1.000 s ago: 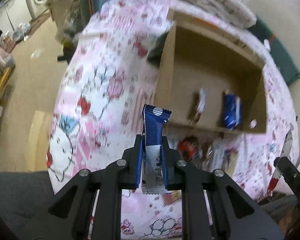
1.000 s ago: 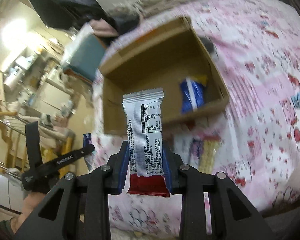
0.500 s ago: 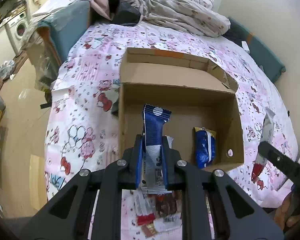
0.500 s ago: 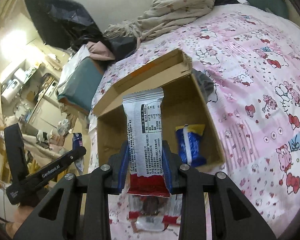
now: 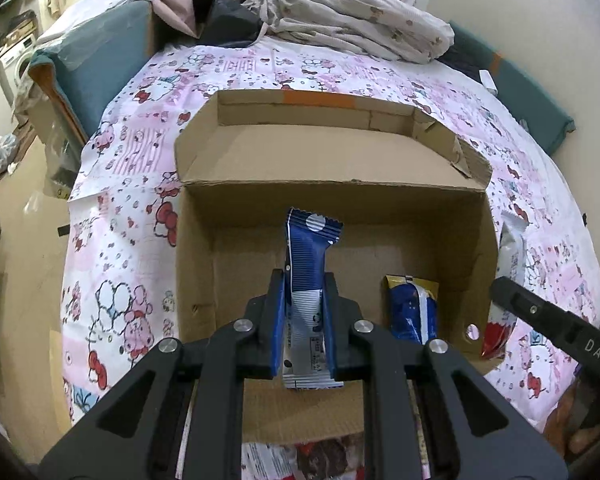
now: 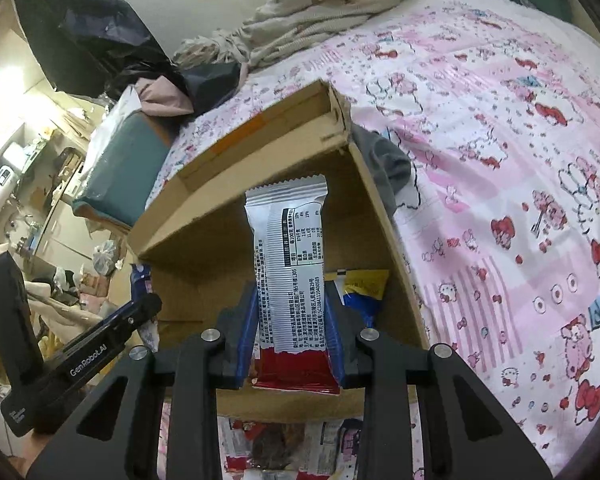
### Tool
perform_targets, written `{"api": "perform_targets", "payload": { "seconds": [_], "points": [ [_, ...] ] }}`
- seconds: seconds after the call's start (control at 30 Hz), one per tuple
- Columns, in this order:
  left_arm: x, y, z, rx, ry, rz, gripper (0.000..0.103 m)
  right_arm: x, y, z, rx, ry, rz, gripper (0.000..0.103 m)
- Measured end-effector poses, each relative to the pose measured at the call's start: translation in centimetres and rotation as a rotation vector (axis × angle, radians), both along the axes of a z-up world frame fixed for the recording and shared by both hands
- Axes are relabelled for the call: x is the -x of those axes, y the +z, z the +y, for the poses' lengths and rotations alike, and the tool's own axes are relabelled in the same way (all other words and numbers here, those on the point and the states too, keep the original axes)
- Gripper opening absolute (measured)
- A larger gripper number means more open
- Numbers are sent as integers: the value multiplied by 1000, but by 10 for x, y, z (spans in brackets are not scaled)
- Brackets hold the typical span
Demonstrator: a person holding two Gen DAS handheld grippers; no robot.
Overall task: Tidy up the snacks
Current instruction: 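Lower both bars into the box and open both tools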
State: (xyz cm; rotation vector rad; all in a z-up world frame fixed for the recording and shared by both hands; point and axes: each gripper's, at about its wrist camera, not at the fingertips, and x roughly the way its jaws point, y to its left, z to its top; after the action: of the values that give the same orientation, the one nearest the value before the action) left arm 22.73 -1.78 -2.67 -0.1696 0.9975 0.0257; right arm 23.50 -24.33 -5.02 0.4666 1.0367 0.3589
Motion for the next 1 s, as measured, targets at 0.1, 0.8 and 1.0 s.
{"api": "perform_targets", "payload": {
  "seconds": [0.1,0.8,1.0],
  "points": [
    [-3,-10,2,18,-11,-6,14,-1,-9,3,5,3,42,32],
    [-7,-29,-5,4,-32,28,38,-13,-47,19,41,55,136,35],
    [1,-19,-3,24,-27,-16,85,-14,-43,15,7,39,120,39]
  ]
}}
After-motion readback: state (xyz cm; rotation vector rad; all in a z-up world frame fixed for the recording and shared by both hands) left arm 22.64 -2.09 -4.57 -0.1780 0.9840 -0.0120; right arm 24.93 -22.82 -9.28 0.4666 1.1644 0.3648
